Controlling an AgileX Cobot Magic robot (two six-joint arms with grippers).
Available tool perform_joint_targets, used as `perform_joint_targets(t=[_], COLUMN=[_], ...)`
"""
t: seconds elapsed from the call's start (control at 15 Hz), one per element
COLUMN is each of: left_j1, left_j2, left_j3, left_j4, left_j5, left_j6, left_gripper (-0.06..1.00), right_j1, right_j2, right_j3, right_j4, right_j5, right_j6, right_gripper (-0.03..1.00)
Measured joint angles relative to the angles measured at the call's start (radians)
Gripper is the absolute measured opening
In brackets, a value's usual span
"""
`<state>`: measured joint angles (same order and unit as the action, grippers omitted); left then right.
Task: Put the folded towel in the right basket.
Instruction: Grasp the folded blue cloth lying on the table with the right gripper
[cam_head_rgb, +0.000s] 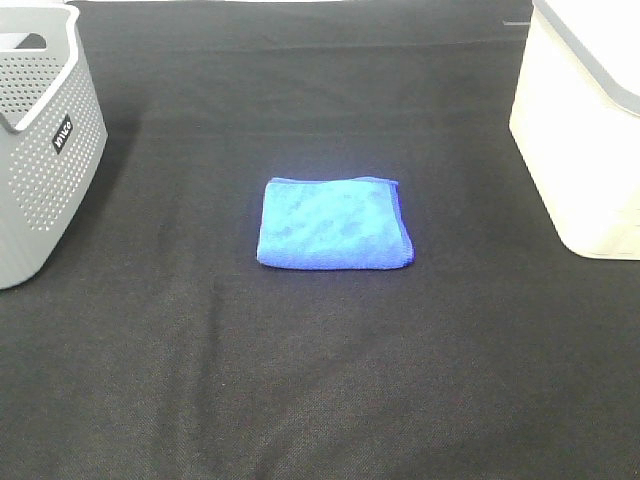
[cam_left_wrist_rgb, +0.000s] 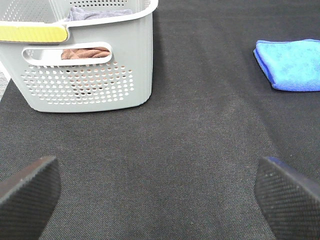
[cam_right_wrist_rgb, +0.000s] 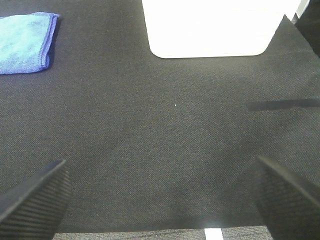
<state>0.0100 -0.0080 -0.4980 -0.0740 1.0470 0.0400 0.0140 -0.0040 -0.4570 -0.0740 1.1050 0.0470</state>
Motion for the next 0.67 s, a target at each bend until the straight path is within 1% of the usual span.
perform_joint_targets(t=[0.67], left_j1=[0.0], left_j2=[0.0], left_j3=[0.0], left_j4=[0.0], left_j5=[0.0], left_j6=[0.0], left_gripper=[0.98], right_j1=[0.0], right_j2=[0.0], right_j3=[0.0], right_j4=[-0.004], right_j5=[0.0], right_j6=[0.0], right_gripper=[0.95])
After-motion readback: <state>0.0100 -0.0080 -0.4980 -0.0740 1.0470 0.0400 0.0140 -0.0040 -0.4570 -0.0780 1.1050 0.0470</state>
